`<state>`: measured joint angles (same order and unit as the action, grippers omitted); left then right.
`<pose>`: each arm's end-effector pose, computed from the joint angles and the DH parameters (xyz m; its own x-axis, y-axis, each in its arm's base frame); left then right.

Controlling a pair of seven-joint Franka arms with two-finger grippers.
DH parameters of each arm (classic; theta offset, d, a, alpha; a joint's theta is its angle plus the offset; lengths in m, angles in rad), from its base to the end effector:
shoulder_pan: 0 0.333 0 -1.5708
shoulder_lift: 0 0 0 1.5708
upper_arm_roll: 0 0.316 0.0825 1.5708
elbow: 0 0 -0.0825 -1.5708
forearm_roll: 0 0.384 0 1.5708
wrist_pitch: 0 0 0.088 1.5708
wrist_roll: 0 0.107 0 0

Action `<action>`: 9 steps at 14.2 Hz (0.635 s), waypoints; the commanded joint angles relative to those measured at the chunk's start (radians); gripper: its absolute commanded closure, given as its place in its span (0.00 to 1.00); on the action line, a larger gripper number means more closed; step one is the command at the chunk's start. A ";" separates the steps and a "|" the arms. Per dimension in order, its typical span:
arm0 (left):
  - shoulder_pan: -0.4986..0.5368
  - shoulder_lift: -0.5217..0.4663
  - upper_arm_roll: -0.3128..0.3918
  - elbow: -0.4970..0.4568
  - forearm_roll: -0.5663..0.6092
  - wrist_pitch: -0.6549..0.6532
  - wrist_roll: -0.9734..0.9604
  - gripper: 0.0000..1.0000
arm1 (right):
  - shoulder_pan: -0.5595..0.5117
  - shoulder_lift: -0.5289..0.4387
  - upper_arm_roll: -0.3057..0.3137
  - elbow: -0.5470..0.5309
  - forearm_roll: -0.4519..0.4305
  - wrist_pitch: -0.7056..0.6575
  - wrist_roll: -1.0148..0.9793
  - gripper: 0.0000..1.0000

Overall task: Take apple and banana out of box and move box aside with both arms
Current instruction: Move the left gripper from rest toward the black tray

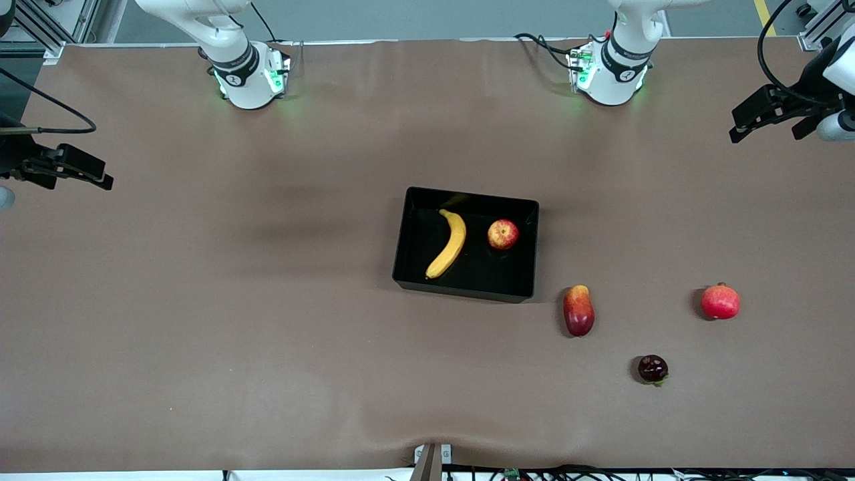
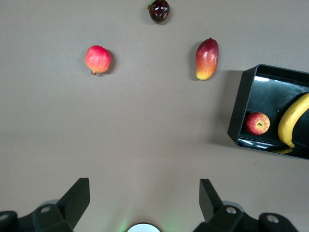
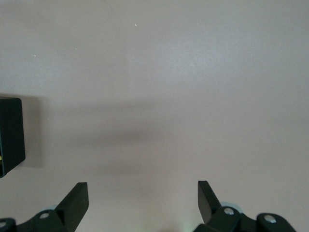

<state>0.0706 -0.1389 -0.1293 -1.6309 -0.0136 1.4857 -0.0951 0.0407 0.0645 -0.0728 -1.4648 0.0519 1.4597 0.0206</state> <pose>0.5007 -0.0362 0.6617 0.9993 0.0366 -0.0070 0.0366 -0.9993 -0.0050 0.5632 -0.0106 0.6287 0.9964 -0.0470 -0.0702 -0.0503 -0.9977 -0.0457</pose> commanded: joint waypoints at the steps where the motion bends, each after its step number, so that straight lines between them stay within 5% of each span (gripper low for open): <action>1: 0.002 0.005 0.002 0.017 -0.003 -0.021 0.002 0.00 | -0.005 0.001 0.005 0.001 -0.003 -0.004 0.009 0.00; 7: -0.009 0.074 -0.055 0.011 -0.009 -0.009 -0.054 0.00 | -0.007 0.000 0.005 0.004 -0.003 -0.012 0.009 0.00; 9: -0.009 0.123 -0.137 -0.004 -0.016 0.034 -0.105 0.00 | -0.008 0.001 0.005 0.003 -0.003 -0.012 0.009 0.00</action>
<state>0.0643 -0.0662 -0.2030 -1.6368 -0.0152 1.4938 -0.1469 0.0405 0.0650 -0.0732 -1.4651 0.0522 1.4571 0.0206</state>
